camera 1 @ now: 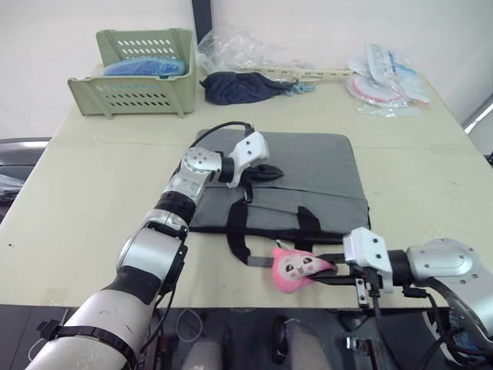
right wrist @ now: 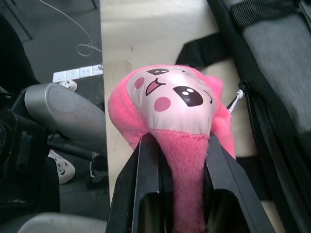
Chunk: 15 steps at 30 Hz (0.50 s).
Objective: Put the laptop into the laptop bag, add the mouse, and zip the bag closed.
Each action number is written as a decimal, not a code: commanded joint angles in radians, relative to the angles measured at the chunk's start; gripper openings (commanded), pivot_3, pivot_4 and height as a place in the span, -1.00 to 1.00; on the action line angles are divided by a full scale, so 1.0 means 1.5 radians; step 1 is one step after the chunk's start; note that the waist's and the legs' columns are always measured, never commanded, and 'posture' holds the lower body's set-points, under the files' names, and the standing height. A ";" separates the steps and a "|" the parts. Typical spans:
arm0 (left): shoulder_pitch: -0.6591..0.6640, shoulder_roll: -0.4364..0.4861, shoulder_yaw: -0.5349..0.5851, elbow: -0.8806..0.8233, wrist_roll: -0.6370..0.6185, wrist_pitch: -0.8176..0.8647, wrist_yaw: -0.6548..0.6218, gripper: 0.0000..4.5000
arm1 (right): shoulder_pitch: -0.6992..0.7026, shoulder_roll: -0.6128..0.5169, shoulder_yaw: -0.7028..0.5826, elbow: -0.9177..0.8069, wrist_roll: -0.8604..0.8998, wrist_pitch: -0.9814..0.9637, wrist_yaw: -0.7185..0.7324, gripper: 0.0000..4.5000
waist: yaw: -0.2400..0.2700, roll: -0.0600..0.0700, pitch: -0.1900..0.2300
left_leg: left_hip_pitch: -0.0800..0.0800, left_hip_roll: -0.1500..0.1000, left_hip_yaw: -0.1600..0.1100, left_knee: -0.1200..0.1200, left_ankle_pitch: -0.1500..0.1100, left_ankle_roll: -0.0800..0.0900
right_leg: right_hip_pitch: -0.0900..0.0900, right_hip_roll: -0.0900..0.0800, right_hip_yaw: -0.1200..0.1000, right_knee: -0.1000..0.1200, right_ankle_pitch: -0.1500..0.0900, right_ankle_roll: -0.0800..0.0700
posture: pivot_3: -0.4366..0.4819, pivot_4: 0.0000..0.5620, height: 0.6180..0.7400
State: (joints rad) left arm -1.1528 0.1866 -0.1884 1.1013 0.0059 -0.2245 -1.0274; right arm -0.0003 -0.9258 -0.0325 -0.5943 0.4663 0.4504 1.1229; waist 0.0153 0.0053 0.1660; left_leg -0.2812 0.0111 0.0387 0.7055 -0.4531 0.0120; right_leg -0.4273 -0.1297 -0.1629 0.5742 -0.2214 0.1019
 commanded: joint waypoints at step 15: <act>0.083 0.020 -0.045 0.054 0.067 -0.009 -0.006 -1.00 | 0.211 -0.027 -0.331 0.028 0.072 0.062 0.033 -0.90 | 0.007 0.001 -0.008 | 0.001 0.000 0.000 0.000 0.000 0.000 | 0.001 0.000 0.000 0.000 0.000 0.000 | -0.05 -0.47 1.00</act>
State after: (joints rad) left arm -1.1114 0.1922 -0.1884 1.0979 0.0059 -0.2624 -1.0267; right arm 0.2590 -0.9549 -0.3939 -0.5878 0.5544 0.5345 1.1309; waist 0.0251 0.0074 0.1542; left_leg -0.2785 0.0111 0.0389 0.7047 -0.4535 0.0127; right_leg -0.4249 -0.1295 -0.1626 0.5736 -0.2214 0.1019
